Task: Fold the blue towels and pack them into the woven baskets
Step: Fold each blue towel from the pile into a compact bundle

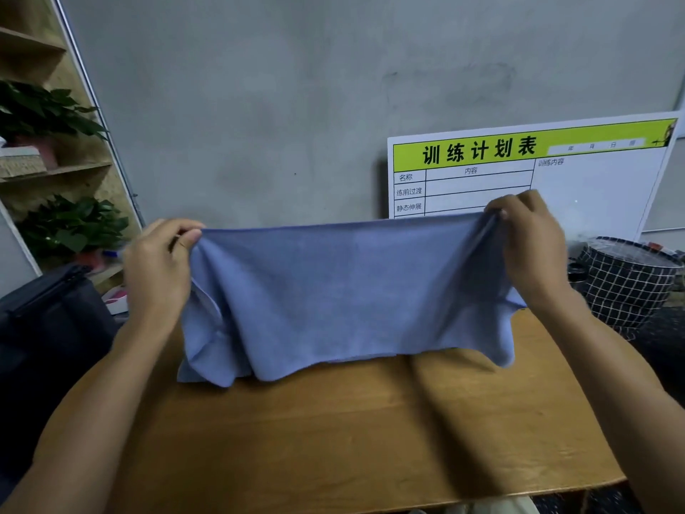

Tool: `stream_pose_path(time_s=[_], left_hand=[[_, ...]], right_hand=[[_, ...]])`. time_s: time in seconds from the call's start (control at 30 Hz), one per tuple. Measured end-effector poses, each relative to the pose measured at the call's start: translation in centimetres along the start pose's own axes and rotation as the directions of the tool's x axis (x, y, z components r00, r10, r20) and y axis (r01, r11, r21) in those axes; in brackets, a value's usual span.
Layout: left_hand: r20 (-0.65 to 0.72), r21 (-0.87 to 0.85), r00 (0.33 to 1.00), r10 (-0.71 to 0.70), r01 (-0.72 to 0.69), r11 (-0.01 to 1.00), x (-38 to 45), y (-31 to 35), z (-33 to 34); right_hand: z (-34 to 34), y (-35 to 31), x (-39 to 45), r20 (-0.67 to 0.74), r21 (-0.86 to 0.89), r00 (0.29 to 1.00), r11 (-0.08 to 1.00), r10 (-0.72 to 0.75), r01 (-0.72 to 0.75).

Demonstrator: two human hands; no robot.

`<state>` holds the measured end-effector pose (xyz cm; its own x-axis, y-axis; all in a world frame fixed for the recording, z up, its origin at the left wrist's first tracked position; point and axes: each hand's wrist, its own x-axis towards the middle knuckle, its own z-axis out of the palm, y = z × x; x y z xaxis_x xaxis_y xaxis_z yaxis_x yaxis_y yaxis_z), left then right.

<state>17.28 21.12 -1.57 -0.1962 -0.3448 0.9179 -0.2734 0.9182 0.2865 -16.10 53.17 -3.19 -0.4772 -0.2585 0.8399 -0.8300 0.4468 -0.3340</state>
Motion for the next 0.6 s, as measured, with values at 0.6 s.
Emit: stream_pose_path(time_s=[0.6], left_hand=[[0.580,0.142,0.774,-0.255,0.212,0.967,-24.6,-5.9,12.4]], right_hand=[[14.2,5.9,-17.0,0.428,-0.277,0.887,0.909,-0.175,0.313]])
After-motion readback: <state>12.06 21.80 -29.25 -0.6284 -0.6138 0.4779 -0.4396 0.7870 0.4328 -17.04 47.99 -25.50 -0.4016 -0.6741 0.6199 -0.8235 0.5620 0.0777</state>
